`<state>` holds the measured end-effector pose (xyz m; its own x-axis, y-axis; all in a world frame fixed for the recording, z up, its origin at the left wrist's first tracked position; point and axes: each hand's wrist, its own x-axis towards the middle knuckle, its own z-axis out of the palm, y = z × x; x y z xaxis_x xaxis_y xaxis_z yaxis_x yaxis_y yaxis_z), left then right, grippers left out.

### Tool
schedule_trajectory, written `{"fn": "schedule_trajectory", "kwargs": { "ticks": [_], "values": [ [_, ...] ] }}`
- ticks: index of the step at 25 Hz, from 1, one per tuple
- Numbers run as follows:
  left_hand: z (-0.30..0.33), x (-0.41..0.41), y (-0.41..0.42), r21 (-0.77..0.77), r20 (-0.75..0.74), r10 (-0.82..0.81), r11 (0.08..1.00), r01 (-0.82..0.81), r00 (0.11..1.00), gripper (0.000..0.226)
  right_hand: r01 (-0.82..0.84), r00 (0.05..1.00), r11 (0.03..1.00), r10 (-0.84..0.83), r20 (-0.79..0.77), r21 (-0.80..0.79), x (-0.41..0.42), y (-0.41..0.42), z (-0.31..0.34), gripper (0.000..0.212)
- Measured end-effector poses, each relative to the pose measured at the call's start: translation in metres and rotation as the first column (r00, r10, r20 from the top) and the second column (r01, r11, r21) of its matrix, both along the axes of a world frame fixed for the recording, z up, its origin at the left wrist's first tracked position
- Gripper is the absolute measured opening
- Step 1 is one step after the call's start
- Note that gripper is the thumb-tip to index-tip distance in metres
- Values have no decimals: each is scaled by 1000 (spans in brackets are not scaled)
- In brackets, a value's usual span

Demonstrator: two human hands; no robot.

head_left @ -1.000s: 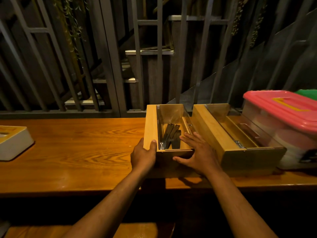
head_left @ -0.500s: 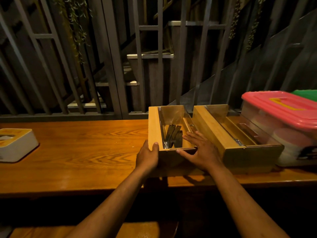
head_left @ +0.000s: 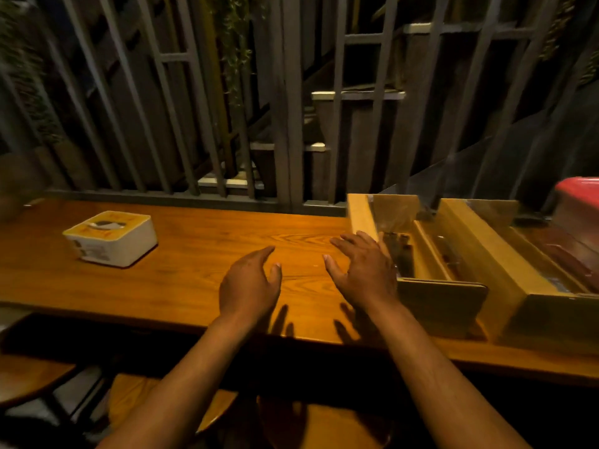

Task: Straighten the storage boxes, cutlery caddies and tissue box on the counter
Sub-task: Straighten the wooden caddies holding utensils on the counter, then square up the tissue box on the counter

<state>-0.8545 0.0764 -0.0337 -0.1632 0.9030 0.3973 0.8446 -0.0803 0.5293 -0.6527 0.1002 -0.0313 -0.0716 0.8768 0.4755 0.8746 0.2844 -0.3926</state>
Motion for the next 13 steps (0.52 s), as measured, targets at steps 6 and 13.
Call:
{"fn": "schedule_trajectory", "kwargs": {
  "ticks": [6,13],
  "values": [
    [-14,-161,1,43,-121,182,983,-178,976,46,-154,985,987,157,68,-48,-147,29,-11,46],
    [-29,-354,24,32,-276,279,959,-281,920,48,-230,970,969,237,63,-93,-352,73,-29,47]
  ]
}}
